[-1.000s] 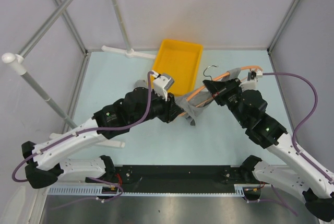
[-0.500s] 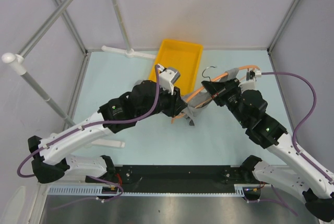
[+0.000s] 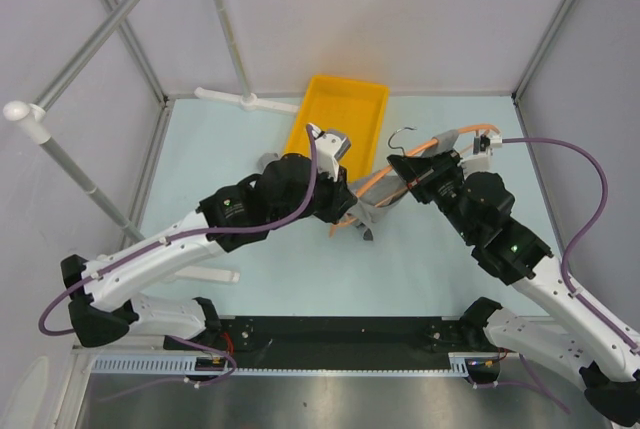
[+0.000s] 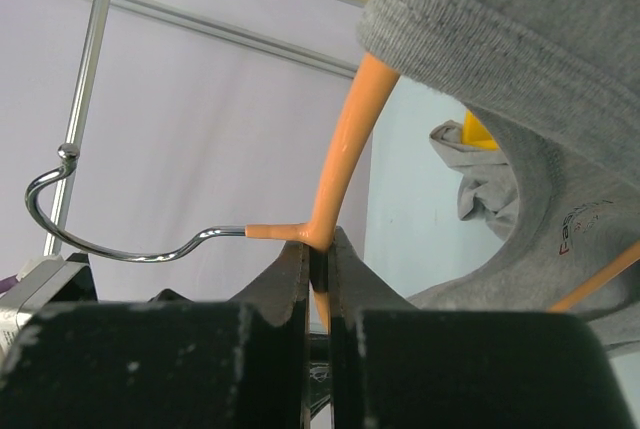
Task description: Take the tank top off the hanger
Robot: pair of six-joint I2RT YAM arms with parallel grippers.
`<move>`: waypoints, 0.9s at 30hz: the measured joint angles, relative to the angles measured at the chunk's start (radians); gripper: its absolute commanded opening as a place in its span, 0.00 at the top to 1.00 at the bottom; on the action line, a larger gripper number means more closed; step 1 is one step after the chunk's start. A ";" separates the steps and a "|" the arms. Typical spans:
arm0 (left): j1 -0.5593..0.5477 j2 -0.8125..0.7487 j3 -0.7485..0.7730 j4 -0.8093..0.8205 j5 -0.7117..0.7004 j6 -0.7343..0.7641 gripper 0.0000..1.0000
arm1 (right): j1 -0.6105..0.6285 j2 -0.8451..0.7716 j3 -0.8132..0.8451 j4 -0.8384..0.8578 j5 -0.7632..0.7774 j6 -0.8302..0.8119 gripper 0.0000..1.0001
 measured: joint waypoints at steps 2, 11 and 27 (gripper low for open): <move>0.000 0.007 0.003 0.000 -0.001 0.001 0.82 | -0.003 0.000 0.000 -0.005 0.000 -0.002 1.00; -0.008 0.043 0.027 -0.026 -0.029 -0.002 1.00 | -0.007 -0.010 0.000 -0.044 0.012 -0.006 1.00; -0.010 -0.061 -0.184 -0.063 -0.134 -0.030 1.00 | -0.093 -0.171 0.000 -0.072 0.065 -0.021 1.00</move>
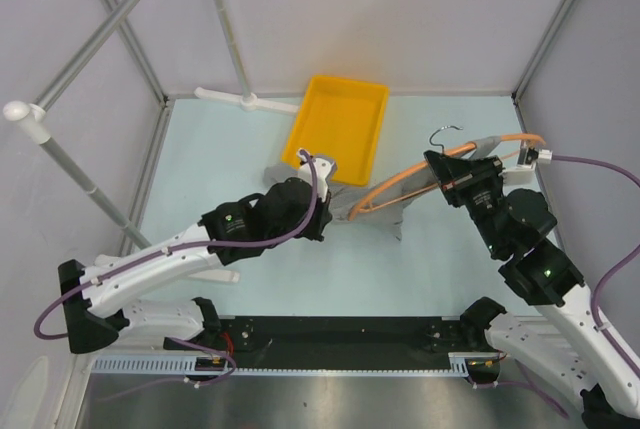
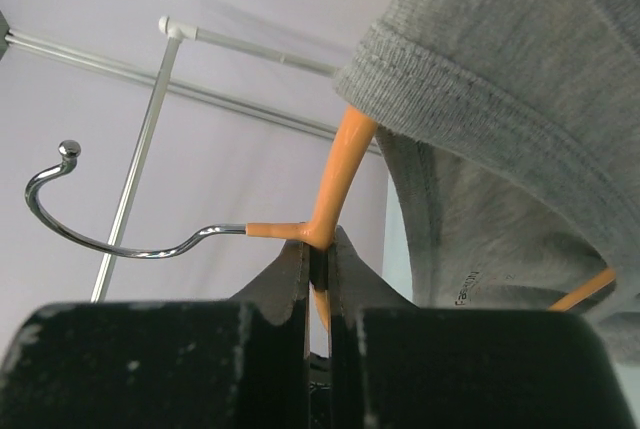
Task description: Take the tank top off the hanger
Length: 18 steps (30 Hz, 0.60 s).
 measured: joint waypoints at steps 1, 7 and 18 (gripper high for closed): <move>0.000 -0.014 -0.012 0.009 0.002 -0.007 1.00 | -0.006 -0.004 0.000 -0.003 0.002 0.007 1.00; 0.000 -0.079 -0.074 0.078 0.029 -0.032 1.00 | -0.028 0.003 0.000 -0.008 -0.014 0.064 1.00; 0.065 -0.069 -0.192 0.203 0.122 -0.068 1.00 | -0.118 -0.019 -0.014 0.041 -0.146 0.242 1.00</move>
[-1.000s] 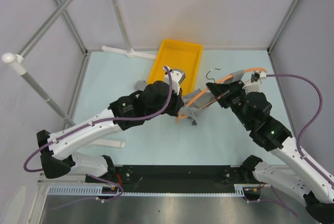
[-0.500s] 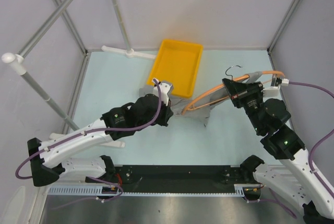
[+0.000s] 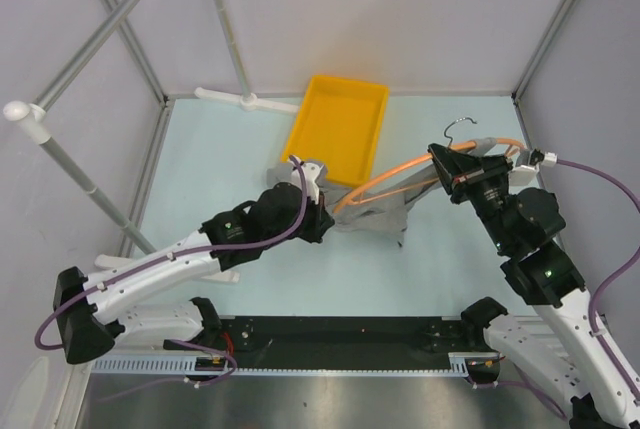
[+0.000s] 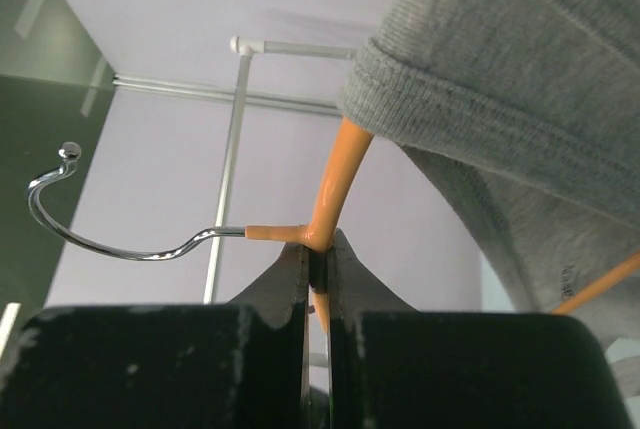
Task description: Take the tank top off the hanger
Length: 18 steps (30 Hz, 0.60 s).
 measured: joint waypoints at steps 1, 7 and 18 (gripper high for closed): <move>0.011 0.000 -0.013 0.015 0.014 -0.003 1.00 | -0.008 0.000 0.000 0.005 -0.019 0.019 1.00; 0.080 -0.002 -0.045 0.084 0.098 -0.006 1.00 | -0.097 0.009 -0.033 0.065 -0.203 0.153 1.00; 0.200 0.138 -0.020 0.211 0.303 0.057 1.00 | -0.208 -0.008 -0.182 0.160 -0.727 0.214 1.00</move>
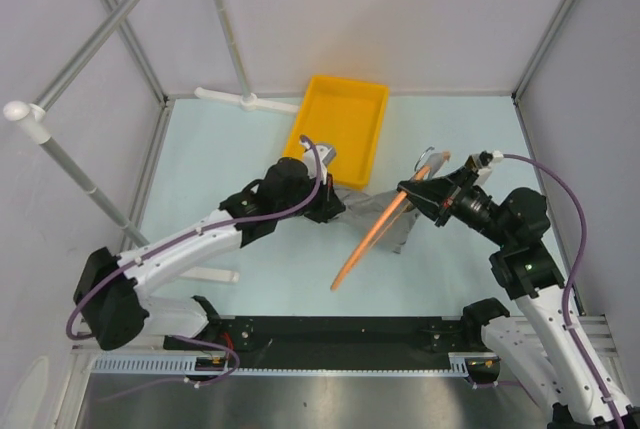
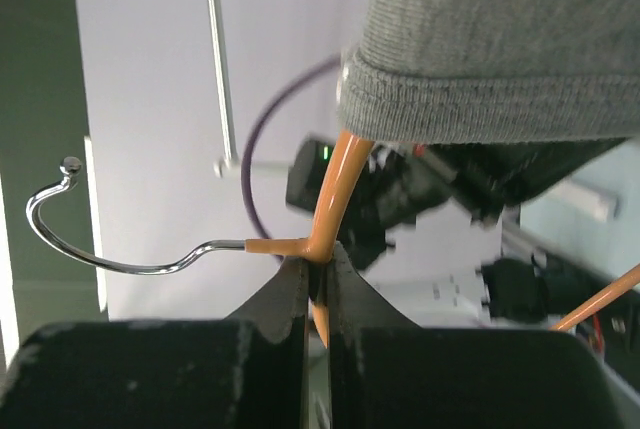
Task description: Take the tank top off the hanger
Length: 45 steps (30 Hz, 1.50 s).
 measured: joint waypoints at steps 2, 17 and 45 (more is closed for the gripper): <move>0.006 0.063 0.030 0.011 0.024 0.006 1.00 | 0.000 0.003 0.000 0.000 -0.097 -0.015 1.00; 0.138 0.354 0.350 0.083 -0.005 0.004 1.00 | -0.002 -0.141 0.018 -0.105 -0.488 0.014 1.00; 0.174 0.080 -0.007 -0.005 0.048 0.029 0.21 | 0.001 0.038 0.368 -0.608 -0.402 -0.593 1.00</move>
